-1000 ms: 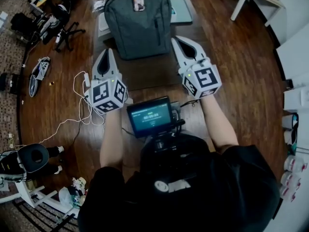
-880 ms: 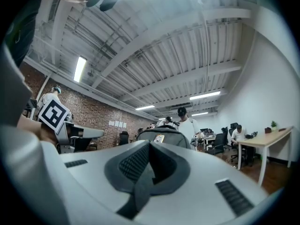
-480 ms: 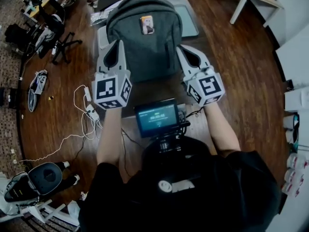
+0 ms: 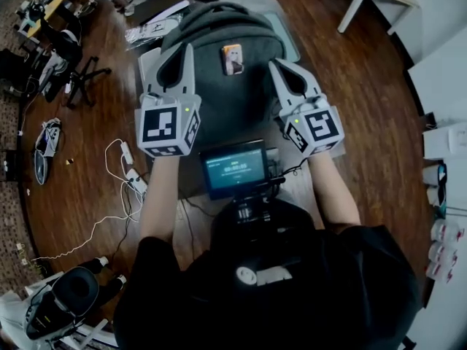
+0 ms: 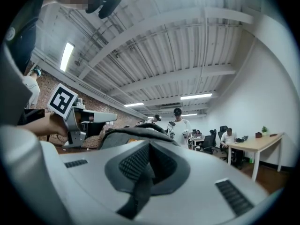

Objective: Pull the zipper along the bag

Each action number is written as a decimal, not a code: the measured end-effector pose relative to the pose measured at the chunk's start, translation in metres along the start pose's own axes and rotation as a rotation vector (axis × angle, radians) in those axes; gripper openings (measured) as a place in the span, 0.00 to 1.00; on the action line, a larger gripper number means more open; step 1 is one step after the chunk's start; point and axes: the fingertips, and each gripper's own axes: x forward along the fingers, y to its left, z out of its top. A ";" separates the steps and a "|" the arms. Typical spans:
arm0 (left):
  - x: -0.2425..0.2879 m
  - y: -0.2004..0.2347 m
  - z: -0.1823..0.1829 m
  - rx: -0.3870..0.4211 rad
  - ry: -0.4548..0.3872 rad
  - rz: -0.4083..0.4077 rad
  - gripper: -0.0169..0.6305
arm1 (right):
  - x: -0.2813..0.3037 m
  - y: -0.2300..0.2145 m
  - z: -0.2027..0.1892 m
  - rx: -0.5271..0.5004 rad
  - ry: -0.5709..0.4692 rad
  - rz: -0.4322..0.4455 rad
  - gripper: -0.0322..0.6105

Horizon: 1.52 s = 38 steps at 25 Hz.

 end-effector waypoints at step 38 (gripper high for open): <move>0.112 -0.001 -0.058 0.476 0.800 -0.799 0.75 | 0.033 -0.070 -0.005 0.114 -0.016 0.049 0.06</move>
